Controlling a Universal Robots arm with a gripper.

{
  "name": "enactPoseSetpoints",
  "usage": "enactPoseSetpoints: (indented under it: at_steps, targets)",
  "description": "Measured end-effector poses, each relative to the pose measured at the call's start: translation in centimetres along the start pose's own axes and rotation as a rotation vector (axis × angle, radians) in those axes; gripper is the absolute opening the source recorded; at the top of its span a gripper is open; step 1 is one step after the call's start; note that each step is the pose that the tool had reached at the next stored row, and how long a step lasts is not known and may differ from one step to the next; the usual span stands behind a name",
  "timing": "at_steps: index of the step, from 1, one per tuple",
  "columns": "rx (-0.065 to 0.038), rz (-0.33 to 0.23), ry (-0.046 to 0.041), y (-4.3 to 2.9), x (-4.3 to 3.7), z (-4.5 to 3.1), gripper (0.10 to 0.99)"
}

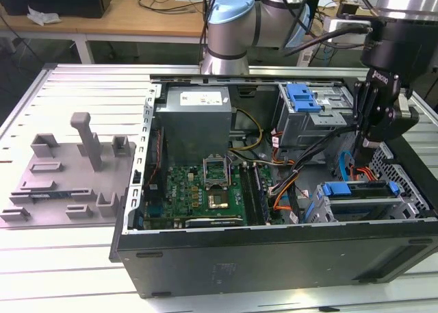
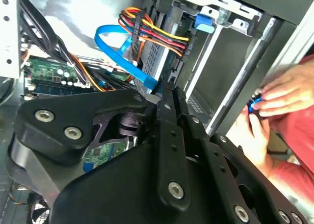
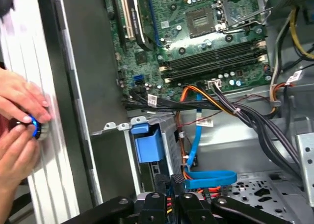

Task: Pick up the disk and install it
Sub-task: 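Insert the second disk wire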

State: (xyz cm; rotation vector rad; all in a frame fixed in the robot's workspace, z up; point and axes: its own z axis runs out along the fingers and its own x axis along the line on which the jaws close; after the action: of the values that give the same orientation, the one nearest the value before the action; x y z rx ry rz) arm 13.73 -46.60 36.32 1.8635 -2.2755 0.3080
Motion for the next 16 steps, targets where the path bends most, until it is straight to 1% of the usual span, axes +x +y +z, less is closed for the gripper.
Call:
enactPoseSetpoints:
  at_steps: [1, 3, 6, 7, 8, 11, 12, 13, 14, 15, 16]
  targets:
    - [0.001, 0.0, -0.0094, -0.02, 0.08, 0.02, 0.161]
    - [0.005, 0.001, -0.0383, -0.07, 0.31, 0.09, 0.161]
    - [0.009, 0.001, -0.0744, -0.11, 0.53, 0.15, 0.161]
    - [0.012, -0.019, -0.0871, -0.11, 0.58, 0.18, 0.161]
    - [0.016, -0.038, -0.0901, -0.1, 0.59, 0.21, 0.161]
    - [0.029, -0.095, -0.0927, -0.1, 0.6, 0.23, 0.161]
    - [0.031, -0.102, -0.0941, -0.1, 0.61, 0.25, 0.161]
    - [0.032, -0.108, -0.0997, -0.11, 0.65, 0.28, 0.161]
    - [0.031, -0.111, -0.1071, -0.11, 0.69, 0.31, 0.161]
    - [0.028, -0.114, -0.1372, -0.14, 0.85, 0.39, 0.161]
    - [0.025, -0.116, -0.1612, -0.18, 1.04, 0.47, 0.161]
